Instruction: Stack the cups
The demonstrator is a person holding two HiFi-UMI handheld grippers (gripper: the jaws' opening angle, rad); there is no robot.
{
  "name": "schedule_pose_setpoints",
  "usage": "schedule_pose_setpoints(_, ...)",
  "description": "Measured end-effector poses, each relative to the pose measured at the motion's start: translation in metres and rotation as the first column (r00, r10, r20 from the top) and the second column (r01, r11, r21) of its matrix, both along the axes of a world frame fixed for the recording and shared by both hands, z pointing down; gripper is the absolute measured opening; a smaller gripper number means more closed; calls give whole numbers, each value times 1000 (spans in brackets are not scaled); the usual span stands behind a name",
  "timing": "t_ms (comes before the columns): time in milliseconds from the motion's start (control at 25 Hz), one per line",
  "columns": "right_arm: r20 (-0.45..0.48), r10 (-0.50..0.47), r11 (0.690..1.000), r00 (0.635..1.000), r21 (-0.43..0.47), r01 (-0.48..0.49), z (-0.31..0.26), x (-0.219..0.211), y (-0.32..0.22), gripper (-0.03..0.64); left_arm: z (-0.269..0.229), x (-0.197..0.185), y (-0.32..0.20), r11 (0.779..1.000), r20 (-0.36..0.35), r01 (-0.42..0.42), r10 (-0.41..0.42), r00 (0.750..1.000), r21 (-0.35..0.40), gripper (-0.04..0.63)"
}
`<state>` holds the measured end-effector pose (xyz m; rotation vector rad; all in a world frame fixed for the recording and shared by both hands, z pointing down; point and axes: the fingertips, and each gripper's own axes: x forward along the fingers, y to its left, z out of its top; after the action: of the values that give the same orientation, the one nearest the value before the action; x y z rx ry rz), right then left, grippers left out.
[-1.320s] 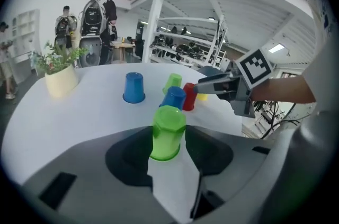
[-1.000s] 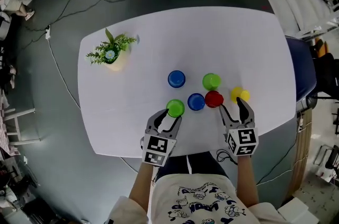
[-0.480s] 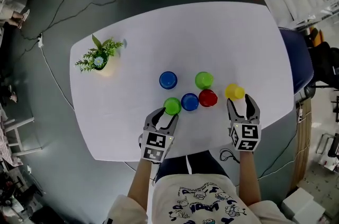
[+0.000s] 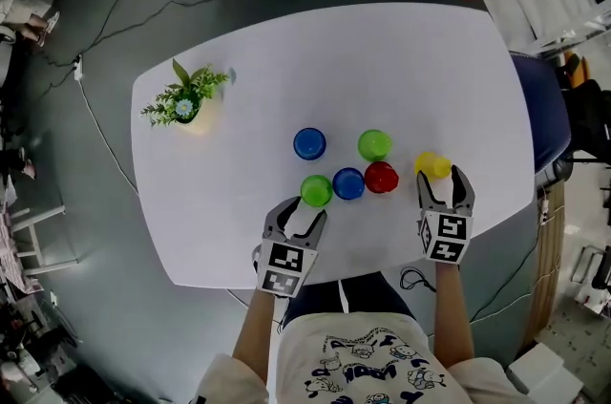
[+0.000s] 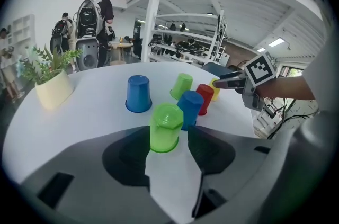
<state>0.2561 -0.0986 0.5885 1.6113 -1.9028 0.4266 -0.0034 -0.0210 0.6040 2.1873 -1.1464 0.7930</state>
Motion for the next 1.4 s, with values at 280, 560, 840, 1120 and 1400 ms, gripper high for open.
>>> schedule_pose_setpoints(280, 16, 60, 997, 998, -54, -59, 18, 16, -6, 311, -14, -11, 10, 999, -20, 33, -33, 999, 13, 233)
schedule_pose_setpoints(560, 62, 25, 1000, 998, -17, -24, -9, 6, -8, 244, -35, -27, -8, 994, -40, 83, -81, 996, 66, 233)
schedule_pose_setpoints(840, 143, -197, 980, 970, 62, 190, -81, -67, 0, 244, -53, -49, -51, 983, 1, 129, -130, 991, 132, 247)
schedule_pose_setpoints(1120, 126, -375, 926, 918, 17, 376, -86, -129, 25, 244, -63, -44, -98, 984, 65, 77, -88, 994, 161, 293)
schedule_pose_setpoints(1400, 106, -442, 895, 891, -19, 446, -83, -153, 29, 244, -50, -29, -126, 991, 114, 5, -20, 993, 133, 302)
